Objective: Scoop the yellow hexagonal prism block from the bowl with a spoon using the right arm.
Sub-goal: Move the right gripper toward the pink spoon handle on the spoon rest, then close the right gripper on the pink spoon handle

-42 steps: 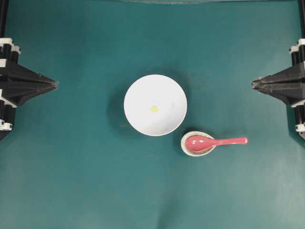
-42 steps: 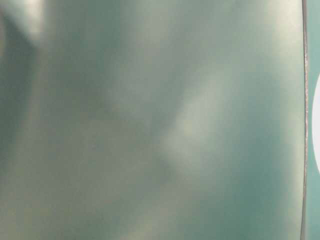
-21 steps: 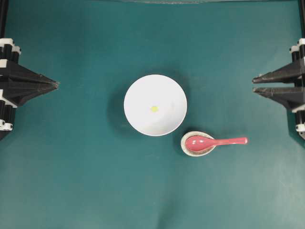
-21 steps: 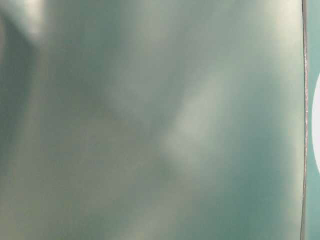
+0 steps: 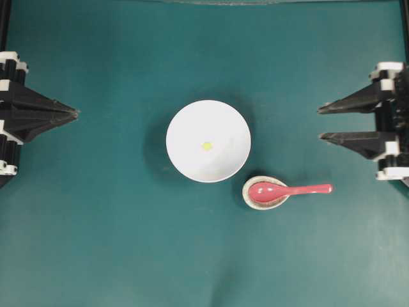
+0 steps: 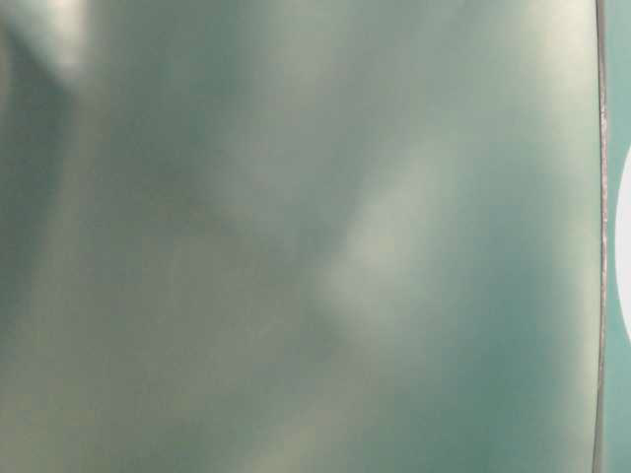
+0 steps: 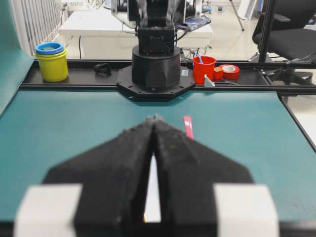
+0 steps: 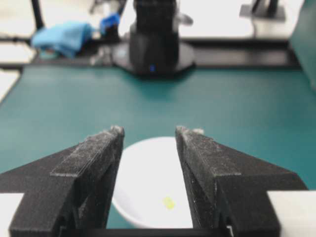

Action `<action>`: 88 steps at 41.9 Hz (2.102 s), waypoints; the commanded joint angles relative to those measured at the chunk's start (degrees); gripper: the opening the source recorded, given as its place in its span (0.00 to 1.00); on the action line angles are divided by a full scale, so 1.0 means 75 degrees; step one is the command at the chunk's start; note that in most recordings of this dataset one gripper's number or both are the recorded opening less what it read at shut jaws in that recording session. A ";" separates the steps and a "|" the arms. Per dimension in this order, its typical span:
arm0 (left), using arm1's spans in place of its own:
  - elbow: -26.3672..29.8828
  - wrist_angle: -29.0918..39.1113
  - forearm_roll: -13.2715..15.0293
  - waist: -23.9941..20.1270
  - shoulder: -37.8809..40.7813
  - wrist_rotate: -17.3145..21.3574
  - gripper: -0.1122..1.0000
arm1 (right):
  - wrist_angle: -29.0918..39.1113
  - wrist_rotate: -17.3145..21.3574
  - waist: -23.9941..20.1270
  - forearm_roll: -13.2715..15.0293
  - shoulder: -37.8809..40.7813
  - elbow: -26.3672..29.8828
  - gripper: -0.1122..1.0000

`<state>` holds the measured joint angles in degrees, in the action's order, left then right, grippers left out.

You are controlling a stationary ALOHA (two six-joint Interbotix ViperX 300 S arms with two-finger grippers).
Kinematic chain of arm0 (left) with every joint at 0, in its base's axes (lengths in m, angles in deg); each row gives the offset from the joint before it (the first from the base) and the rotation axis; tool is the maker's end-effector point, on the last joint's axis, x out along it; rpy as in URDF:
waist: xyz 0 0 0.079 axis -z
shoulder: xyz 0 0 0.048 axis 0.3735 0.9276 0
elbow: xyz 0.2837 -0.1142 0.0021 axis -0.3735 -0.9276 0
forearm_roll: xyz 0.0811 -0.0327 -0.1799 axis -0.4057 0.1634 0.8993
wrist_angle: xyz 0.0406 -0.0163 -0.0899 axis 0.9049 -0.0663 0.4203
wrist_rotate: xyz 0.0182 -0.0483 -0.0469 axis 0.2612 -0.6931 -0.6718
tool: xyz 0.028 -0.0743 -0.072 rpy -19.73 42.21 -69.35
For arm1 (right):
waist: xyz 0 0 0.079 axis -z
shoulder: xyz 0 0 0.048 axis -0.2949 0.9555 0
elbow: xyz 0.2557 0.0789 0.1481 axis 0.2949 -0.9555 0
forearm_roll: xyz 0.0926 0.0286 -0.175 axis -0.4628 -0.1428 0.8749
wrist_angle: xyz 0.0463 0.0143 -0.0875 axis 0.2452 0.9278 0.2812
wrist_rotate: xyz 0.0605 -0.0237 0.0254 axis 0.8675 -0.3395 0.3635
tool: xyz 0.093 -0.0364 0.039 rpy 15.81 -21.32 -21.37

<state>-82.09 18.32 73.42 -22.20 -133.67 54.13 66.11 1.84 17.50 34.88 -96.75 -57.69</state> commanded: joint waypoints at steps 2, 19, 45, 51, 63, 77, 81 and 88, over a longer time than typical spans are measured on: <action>0.0117 -0.0035 -0.0023 -0.0012 0.0059 0.0000 0.10 | -0.0703 0.0035 0.0012 -0.0117 0.0598 -0.0082 0.57; 0.0117 0.0082 -0.0012 -0.0012 0.0070 0.0000 0.10 | -0.2473 0.0445 -0.0492 -0.0152 0.2988 -0.0387 0.57; 0.0105 0.0094 -0.0023 -0.0012 0.0070 0.0047 0.10 | -0.5109 0.0516 -0.2086 -0.1617 0.5391 -0.1207 0.57; 0.0105 0.0082 -0.0023 -0.0012 0.0082 0.0047 0.10 | -0.5273 0.0527 -0.2438 -0.1828 0.5824 -0.1230 0.57; 0.0105 0.0082 -0.0023 -0.0012 0.0082 0.0035 0.10 | -0.5285 0.0527 -0.2730 -0.2098 0.6410 -0.1242 0.57; 0.0070 0.0094 -0.0012 -0.0012 0.0094 0.0047 0.10 | -0.5250 0.0527 -0.2789 -0.2121 0.6586 -0.1242 0.57; 0.0059 0.0094 -0.0023 -0.0012 0.0082 0.0035 0.10 | -0.5180 0.0527 -0.2789 -0.2121 0.6598 -0.1242 0.57; 0.0047 0.0094 -0.0023 -0.0012 0.0094 0.0035 0.10 | -0.5016 0.0527 -0.2789 -0.2121 0.6621 -0.1242 0.57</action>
<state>-82.17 19.37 73.33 -22.11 -133.49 54.39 28.49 5.80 -3.15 19.14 -46.65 -67.18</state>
